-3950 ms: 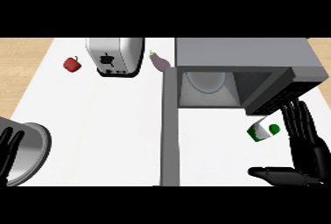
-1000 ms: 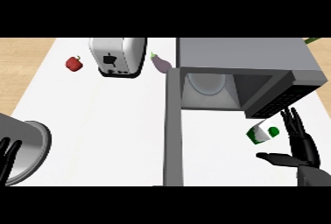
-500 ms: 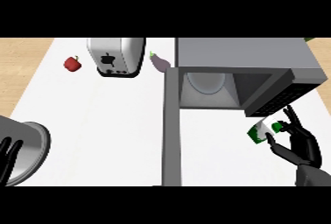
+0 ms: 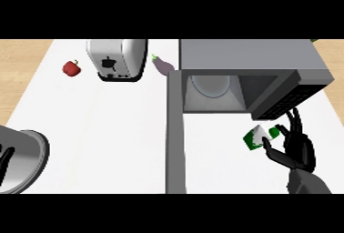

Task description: Pick up the milk, place it into the microwave and close the microwave

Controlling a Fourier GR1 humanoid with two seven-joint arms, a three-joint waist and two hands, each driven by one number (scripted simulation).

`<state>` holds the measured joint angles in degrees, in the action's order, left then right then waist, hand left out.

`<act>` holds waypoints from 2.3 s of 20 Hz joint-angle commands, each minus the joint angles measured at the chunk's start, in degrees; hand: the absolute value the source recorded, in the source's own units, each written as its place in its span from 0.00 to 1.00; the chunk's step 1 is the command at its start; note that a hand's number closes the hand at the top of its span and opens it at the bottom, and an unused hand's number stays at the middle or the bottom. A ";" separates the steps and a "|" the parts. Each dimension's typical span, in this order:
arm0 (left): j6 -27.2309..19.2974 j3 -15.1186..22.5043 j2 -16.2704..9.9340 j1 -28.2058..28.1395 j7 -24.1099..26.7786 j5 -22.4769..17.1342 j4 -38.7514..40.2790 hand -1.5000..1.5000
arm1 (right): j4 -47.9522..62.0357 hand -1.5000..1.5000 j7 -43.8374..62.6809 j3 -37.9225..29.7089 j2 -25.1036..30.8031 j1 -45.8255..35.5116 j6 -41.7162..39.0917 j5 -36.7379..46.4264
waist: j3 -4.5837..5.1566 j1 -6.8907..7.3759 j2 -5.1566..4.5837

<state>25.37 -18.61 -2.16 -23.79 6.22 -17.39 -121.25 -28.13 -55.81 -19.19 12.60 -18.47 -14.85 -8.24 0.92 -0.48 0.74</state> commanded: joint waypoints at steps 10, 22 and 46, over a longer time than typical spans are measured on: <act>1.58 -2.13 1.07 -3.95 3.30 0.16 -0.46 0.00 | -19.91 1.00 8.12 12.86 -8.75 6.90 -0.67 3.46 | -0.72 -0.10 -0.02; 3.98 -3.20 2.02 -5.63 2.64 -1.72 -0.57 0.00 | -62.88 1.00 31.24 33.08 -12.57 28.19 16.20 -2.57 | -0.88 0.31 -0.51; 10.02 -11.71 -0.14 -3.25 2.21 -5.13 4.05 0.00 | -34.31 1.00 37.21 29.47 -12.59 -5.67 44.90 -0.20 | -0.97 1.64 -0.94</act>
<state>34.74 -30.49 -4.09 -25.43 7.91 -23.99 -115.37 -72.21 -13.64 13.64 0.11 -21.01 30.11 -5.77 0.00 0.88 -0.11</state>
